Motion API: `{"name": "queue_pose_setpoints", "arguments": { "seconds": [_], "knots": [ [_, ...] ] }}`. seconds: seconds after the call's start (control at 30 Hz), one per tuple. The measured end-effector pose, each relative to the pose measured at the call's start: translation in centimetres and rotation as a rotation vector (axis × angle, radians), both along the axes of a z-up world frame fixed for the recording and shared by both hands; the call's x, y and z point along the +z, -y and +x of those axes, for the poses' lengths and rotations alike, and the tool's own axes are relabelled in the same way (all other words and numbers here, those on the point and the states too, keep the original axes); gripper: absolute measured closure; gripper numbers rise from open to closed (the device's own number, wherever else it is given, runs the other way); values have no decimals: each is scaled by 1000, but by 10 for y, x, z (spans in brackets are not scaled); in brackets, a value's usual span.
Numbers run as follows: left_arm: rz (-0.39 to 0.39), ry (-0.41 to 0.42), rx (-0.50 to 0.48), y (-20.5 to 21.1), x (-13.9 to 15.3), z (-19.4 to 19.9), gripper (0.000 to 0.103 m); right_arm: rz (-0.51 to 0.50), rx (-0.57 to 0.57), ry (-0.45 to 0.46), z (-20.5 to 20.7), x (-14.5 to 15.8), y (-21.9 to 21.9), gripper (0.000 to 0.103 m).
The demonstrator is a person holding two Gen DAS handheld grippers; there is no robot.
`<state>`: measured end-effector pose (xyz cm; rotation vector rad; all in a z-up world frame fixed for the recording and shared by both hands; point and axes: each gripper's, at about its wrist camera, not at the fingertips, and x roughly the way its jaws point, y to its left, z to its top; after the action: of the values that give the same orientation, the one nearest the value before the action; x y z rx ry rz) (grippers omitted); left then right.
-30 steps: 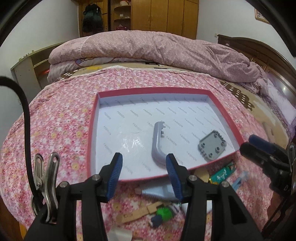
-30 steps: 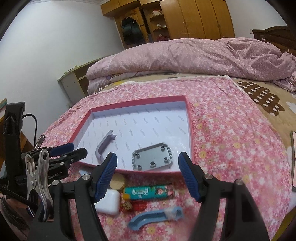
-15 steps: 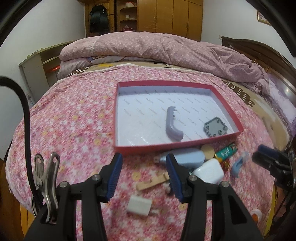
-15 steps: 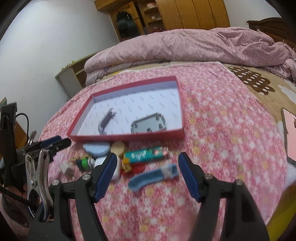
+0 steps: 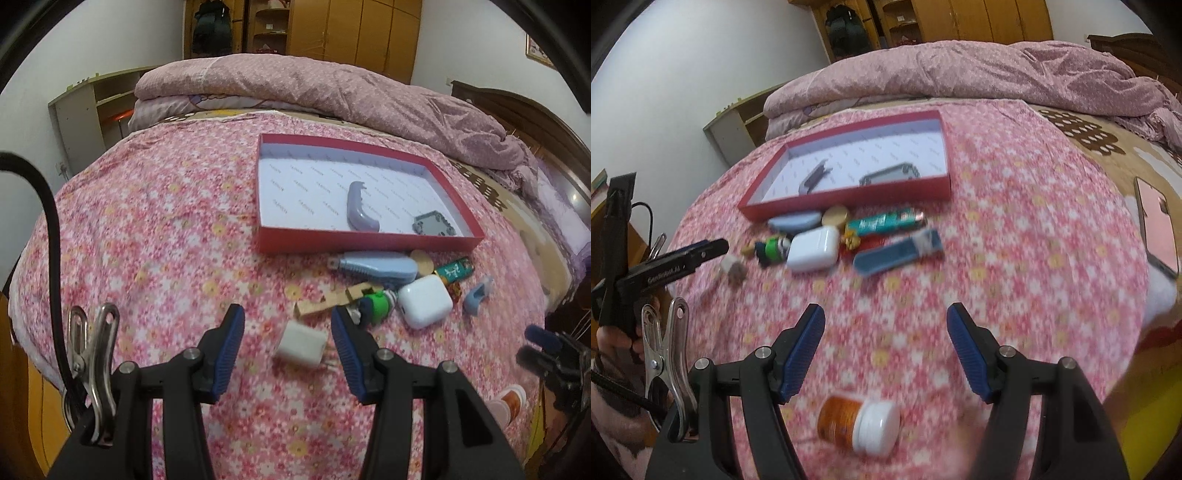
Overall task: Organize rigid objects
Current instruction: 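Grasp the white plug charger with the left gripper while the right grasps the pill bottle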
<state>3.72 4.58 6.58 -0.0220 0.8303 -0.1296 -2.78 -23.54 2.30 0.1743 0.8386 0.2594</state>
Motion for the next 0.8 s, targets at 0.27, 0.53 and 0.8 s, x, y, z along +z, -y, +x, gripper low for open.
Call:
{"name": "queue_pose_setpoints", "arguments": {
  "seconds": [0.27,0.53,0.8],
  "knots": [
    [-15,6,5,-9,-5,-15,52,-25,42,-29,-28,-9,-12,33],
    [-57,-2,-6,-12,-16,-23,52,-73,54,-84,-35,-23,-21,33],
    [-62,13,-27,-12,-23,-22,52,-107,71,-138,-36,-34,-33,42]
  ]
}}
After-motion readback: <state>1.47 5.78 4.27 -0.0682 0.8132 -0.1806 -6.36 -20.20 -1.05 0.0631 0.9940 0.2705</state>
